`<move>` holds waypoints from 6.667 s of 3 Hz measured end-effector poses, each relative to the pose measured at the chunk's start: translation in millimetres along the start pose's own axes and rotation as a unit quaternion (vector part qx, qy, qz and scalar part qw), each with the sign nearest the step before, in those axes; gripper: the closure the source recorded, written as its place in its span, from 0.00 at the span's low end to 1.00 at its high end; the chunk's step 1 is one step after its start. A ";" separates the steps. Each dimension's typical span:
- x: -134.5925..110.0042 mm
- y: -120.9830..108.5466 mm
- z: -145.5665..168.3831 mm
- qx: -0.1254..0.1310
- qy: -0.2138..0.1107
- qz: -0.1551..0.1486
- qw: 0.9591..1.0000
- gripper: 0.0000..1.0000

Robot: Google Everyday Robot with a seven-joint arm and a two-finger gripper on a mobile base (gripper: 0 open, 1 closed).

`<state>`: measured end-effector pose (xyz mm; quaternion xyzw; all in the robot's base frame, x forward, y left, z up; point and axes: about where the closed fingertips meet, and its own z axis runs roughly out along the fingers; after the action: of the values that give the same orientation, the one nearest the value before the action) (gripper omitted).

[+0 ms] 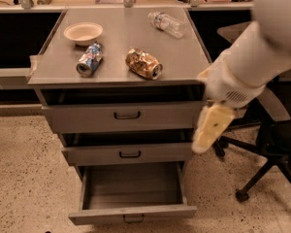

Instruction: Close bottom drawer

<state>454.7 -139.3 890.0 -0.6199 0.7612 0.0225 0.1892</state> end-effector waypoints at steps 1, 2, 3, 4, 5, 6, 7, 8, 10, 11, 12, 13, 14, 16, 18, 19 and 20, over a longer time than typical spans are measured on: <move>-48.6 47.1 98.7 -0.067 -0.051 -0.004 0.996 0.00; -54.6 65.6 127.9 -0.074 -0.055 -0.013 0.996 0.00; -54.6 68.8 114.8 -0.056 -0.070 -0.013 0.996 0.00; -48.3 73.7 144.1 -0.031 -0.101 -0.032 0.994 0.00; -30.2 82.4 195.7 -0.021 -0.148 -0.036 0.988 0.00; -11.8 69.2 241.1 0.010 -0.216 -0.021 0.976 0.00; 1.3 78.2 275.6 -0.001 -0.240 -0.033 0.970 0.00; 1.3 78.2 275.6 -0.001 -0.240 -0.033 0.970 0.00; 17.4 79.7 360.0 -0.042 -0.263 -0.059 0.962 0.00; 33.7 73.4 416.2 -0.038 -0.296 -0.080 0.951 0.00; 36.5 89.6 448.4 -0.052 -0.316 -0.075 0.944 0.00; 36.5 89.7 448.6 -0.052 -0.316 -0.075 0.944 0.00; 38.0 101.3 494.0 -0.096 -0.324 -0.060 0.939 0.00; 78.5 165.2 617.7 -0.209 -0.303 -0.002 0.930 0.38; 116.6 180.5 643.3 -0.190 -0.274 -0.006 0.943 0.92; 124.0 181.5 661.2 -0.170 -0.252 -0.023 0.952 1.00; 134.3 179.9 676.3 -0.146 -0.229 -0.023 0.962 1.00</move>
Offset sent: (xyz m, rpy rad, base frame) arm -0.0077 0.0663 -0.0674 0.0951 0.0769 0.0536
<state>437.8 -41.5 184.4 -0.6365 0.6713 0.2707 0.2664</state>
